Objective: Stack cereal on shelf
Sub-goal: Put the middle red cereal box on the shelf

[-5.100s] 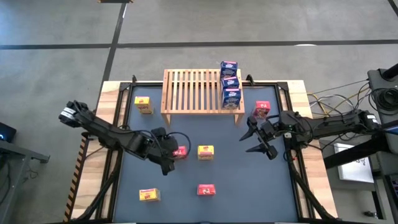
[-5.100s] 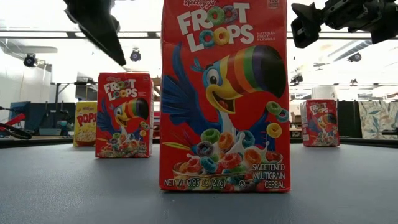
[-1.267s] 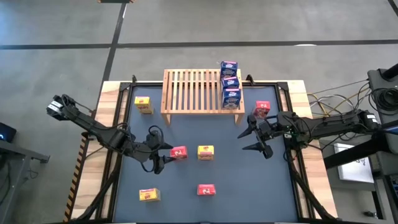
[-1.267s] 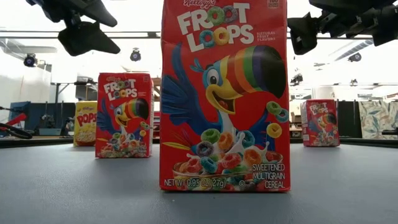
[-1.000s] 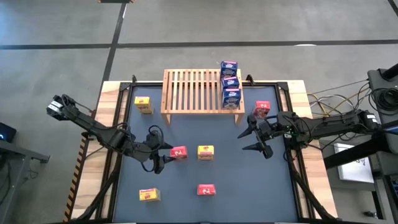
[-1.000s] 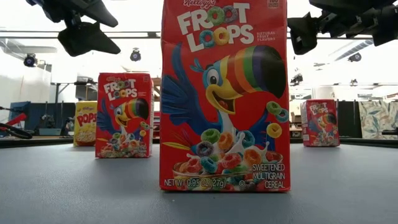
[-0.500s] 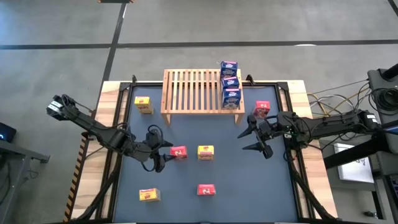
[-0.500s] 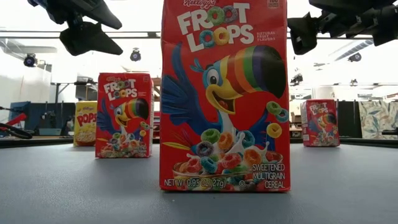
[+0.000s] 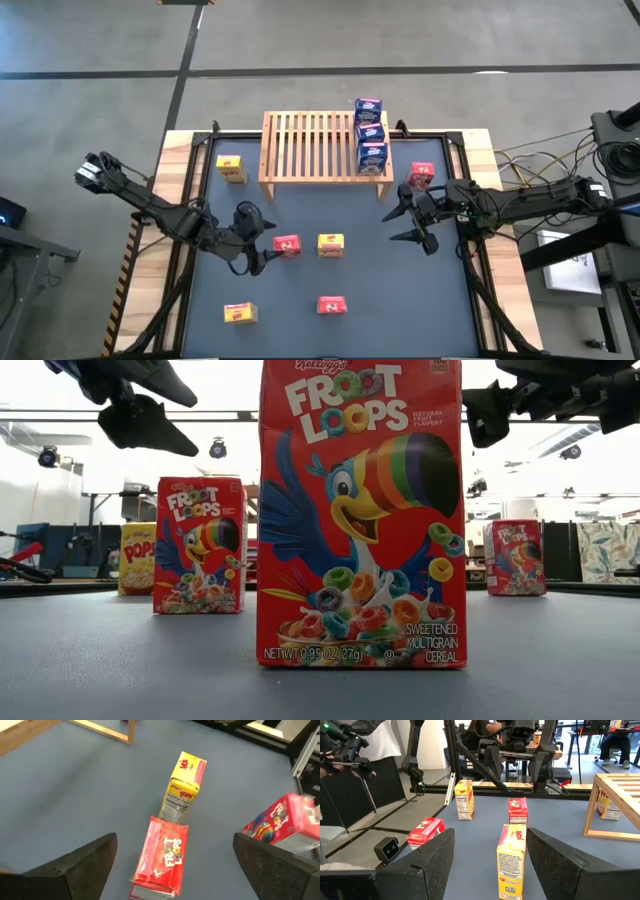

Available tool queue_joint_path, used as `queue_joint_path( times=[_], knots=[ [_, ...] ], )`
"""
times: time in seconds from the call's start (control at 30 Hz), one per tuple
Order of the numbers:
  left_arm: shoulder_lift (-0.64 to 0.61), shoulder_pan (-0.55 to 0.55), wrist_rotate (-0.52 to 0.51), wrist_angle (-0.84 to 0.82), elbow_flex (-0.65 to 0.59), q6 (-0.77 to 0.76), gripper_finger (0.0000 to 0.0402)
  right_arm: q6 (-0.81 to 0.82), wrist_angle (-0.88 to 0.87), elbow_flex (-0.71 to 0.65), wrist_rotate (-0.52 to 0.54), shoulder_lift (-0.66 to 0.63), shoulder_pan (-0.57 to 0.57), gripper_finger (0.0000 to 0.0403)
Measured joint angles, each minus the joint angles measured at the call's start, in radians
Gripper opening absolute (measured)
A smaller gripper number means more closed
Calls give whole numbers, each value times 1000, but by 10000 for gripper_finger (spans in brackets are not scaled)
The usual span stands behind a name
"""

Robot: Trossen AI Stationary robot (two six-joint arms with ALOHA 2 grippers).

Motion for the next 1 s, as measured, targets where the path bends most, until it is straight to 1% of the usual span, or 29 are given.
queue_joint_path(
  times=[0.1, 0.23, 0.43, 0.7, 0.8, 1.0],
  knots=[
    [0, 0, 0, -1, -14, 7, 383, 0, -2, 0, 0, 0, 0, 235],
    [0, -6, 0, -9, -35, 8, 375, 0, -2, -1, 0, 0, 0, 235],
    [1, -7, -24, -8, -33, 91, 362, -8, -2, -1, 2, 0, 0, 235],
    [4, -20, -25, -7, -38, 83, 361, -8, -5, -2, 2, 0, 0, 235],
    [35, -20, -26, -5, -39, 83, 361, -8, -6, -2, 2, 0, 0, 235],
    [155, -20, 5, -1, -39, 82, 361, -8, -6, -2, 2, 0, 0, 235]
  ],
)
